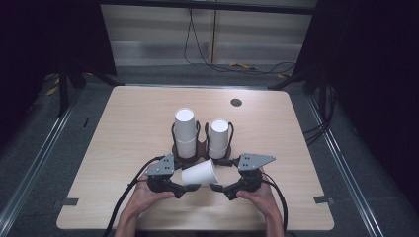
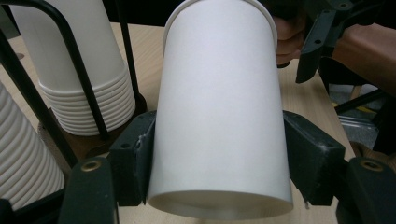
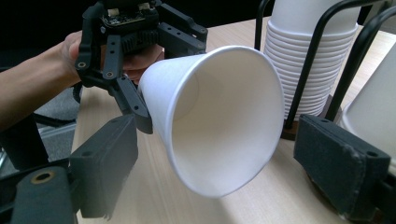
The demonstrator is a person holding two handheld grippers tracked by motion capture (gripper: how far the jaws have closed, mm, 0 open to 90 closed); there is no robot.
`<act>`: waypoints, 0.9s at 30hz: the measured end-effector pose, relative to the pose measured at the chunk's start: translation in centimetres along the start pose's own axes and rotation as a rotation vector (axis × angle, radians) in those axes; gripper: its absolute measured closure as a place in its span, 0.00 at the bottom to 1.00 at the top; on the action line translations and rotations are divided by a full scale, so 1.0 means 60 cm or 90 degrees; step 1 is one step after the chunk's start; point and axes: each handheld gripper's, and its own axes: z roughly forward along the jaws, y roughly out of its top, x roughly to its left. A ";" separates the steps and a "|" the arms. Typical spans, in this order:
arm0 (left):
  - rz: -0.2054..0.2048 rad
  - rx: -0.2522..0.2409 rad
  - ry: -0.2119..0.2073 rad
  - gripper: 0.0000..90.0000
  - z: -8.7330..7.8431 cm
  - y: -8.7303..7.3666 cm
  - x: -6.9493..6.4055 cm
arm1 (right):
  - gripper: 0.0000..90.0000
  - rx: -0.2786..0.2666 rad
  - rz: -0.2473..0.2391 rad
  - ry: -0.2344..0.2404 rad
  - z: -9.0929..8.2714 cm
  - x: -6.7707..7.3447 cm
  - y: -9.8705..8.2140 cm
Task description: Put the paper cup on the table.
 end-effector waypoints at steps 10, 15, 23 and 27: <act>0.002 -0.008 -0.001 0.36 0.001 -0.001 -0.001 | 0.15 -0.006 0.004 0.023 0.010 -0.010 0.016; 0.004 -0.009 -0.009 0.36 0.002 0.000 -0.002 | 0.15 -0.010 0.004 0.036 0.016 -0.015 0.022; 0.006 -0.018 -0.011 0.36 0.003 0.002 -0.003 | 0.15 -0.015 0.008 0.051 0.022 -0.016 0.025; 0.004 -0.029 -0.022 0.36 0.002 0.003 -0.003 | 0.15 -0.009 0.011 0.064 0.026 -0.016 0.025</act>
